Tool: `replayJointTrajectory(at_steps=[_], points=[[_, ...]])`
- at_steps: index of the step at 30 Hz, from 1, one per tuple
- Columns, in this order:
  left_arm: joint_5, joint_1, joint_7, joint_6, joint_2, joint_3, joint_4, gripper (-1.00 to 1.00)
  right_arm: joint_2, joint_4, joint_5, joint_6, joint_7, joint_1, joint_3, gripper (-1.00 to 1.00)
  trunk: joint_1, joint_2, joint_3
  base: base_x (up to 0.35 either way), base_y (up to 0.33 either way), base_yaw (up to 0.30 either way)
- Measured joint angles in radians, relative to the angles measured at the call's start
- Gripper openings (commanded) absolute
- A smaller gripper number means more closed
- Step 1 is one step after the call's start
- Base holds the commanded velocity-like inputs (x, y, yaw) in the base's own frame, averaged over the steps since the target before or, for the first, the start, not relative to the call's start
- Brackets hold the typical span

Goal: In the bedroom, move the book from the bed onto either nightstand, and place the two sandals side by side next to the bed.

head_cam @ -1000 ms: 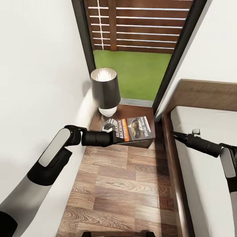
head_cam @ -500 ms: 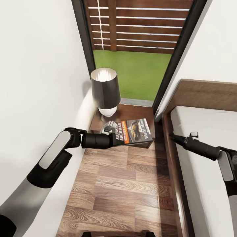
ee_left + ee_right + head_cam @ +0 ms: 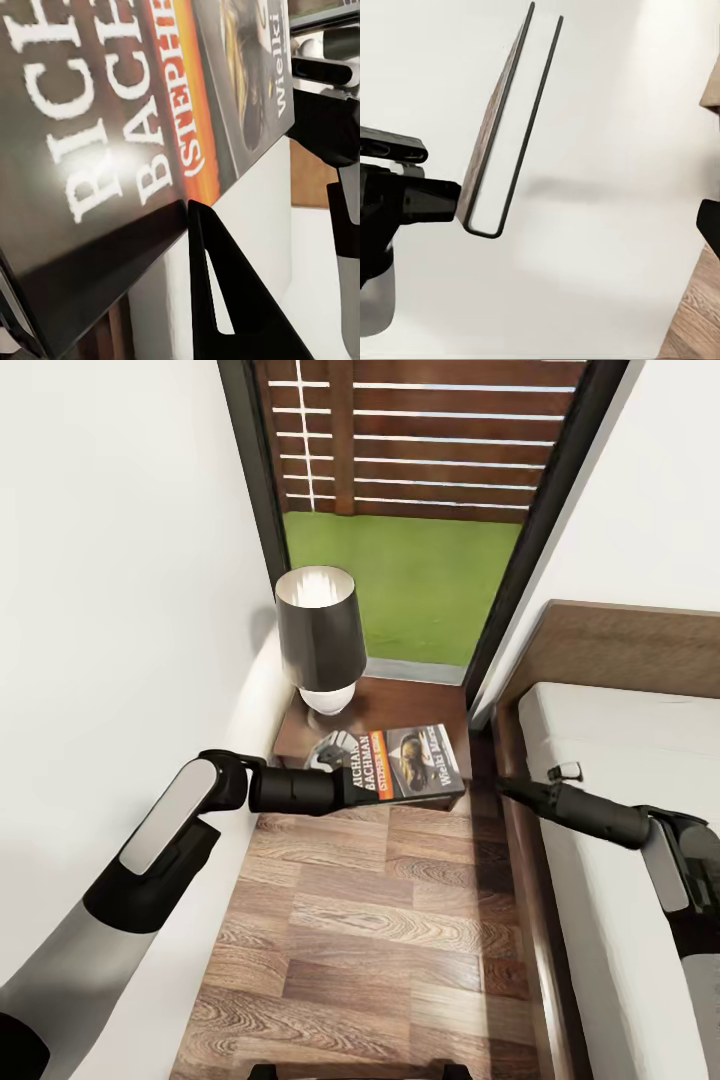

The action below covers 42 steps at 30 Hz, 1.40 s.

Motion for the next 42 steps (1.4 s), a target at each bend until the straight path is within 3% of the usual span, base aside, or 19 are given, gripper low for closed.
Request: replayJointTrajectory(at_steps=[9, 21, 33, 42], points=[[-0.001, 0.001, -0.001, 0.019, 0.006, -0.002, -0.001, -1.0, 0.0, 0.001, 0.006, -0.002, 0.034, -0.001, 0.03, 1.0, 0.0, 0.0, 0.0, 0.0, 0.0, 0.0], [0.002, 0.004, -0.04, 0.028, 0.029, -0.006, -0.005, -1.0, 0.0, 0.0, 0.007, -0.003, 0.037, -0.001, 0.039, 1.0, 0.0, 0.0, 0.0, 0.0, 0.0, 0.0], [0.0, 0.007, -0.073, 0.031, 0.034, -0.009, -0.004, -1.0, 0.002, -0.001, 0.007, -0.003, 0.037, -0.002, 0.043, 1.0, 0.0, 0.0, 0.0, 0.0, 0.0, 0.0], [0.0, 0.007, -0.082, 0.032, 0.034, -0.05, -0.003, -1.0, 0.002, -0.001, 0.007, -0.003, 0.038, -0.002, 0.044, 1.0, 0.0, 0.0, 0.0, 0.0, 0.0, 0.0]])
